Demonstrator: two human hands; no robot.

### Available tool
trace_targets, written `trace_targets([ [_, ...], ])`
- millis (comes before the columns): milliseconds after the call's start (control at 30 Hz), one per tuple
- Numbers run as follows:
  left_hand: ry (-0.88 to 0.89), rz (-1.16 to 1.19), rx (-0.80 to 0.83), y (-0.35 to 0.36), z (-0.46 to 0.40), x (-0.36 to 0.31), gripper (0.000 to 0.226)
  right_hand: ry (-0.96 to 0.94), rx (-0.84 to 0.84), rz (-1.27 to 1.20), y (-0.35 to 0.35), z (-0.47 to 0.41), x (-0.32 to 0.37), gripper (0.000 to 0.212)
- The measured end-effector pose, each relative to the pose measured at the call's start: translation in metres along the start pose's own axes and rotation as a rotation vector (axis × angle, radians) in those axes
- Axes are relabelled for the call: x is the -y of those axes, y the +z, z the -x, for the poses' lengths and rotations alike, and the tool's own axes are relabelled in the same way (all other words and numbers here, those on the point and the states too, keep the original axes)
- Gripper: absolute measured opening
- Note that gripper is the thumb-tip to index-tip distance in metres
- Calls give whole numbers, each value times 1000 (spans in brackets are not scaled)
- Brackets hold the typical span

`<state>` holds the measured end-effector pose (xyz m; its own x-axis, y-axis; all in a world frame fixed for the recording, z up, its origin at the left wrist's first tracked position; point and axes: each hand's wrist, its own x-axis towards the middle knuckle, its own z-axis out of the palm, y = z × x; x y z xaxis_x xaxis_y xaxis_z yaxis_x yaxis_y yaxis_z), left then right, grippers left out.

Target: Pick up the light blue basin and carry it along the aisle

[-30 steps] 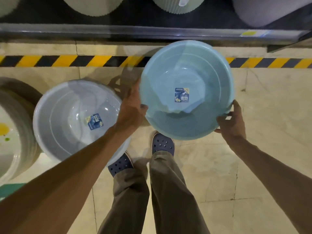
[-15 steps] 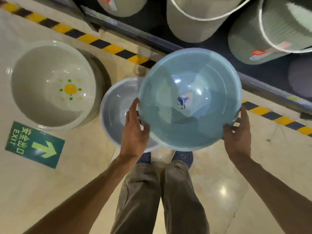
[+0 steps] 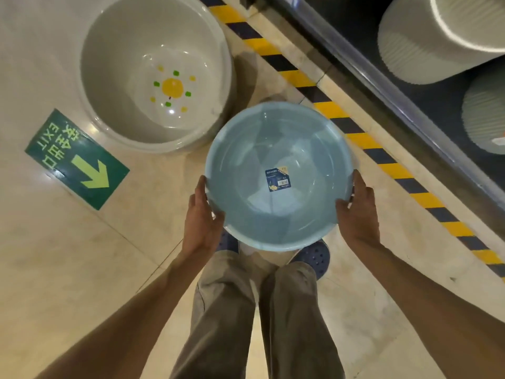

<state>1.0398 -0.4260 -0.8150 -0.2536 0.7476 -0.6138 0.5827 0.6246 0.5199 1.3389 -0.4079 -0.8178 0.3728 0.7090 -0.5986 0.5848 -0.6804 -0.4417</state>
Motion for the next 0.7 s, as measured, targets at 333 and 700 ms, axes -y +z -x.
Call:
trace_targets([
  [333,-68,-86,126,8,-47,-4,98,98,200,27,10,-38,-5,79],
  [700,-86,113,245,8,-71,17,92,181,218,-224,23,-50,-16,75],
])
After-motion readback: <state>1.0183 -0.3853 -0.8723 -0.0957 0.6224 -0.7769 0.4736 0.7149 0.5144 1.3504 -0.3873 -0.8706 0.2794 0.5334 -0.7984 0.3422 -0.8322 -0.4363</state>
